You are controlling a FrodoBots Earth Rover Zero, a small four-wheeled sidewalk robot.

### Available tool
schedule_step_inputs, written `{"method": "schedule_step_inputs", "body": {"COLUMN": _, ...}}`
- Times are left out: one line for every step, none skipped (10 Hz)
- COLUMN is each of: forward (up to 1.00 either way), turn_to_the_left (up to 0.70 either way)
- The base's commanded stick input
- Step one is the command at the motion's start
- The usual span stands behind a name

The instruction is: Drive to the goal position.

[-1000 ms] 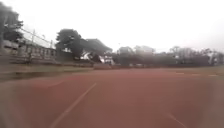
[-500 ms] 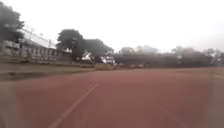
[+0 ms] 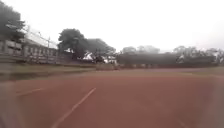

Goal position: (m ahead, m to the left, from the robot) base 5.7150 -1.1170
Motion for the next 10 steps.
{"method": "schedule_step_inputs", "body": {"forward": 1.0, "turn_to_the_left": 0.0}}
{"method": "schedule_step_inputs", "body": {"forward": 1.0, "turn_to_the_left": 0.0}}
{"method": "schedule_step_inputs", "body": {"forward": 1.0, "turn_to_the_left": 0.0}}
{"method": "schedule_step_inputs", "body": {"forward": 1.0, "turn_to_the_left": 0.0}}
{"method": "schedule_step_inputs", "body": {"forward": 1.0, "turn_to_the_left": 0.0}}
{"method": "schedule_step_inputs", "body": {"forward": 1.0, "turn_to_the_left": 0.0}}
{"method": "schedule_step_inputs", "body": {"forward": 1.0, "turn_to_the_left": -0.08}}
{"method": "schedule_step_inputs", "body": {"forward": 1.0, "turn_to_the_left": -0.19}}
{"method": "schedule_step_inputs", "body": {"forward": 1.0, "turn_to_the_left": -0.3}}
{"method": "schedule_step_inputs", "body": {"forward": 1.0, "turn_to_the_left": -0.3}}
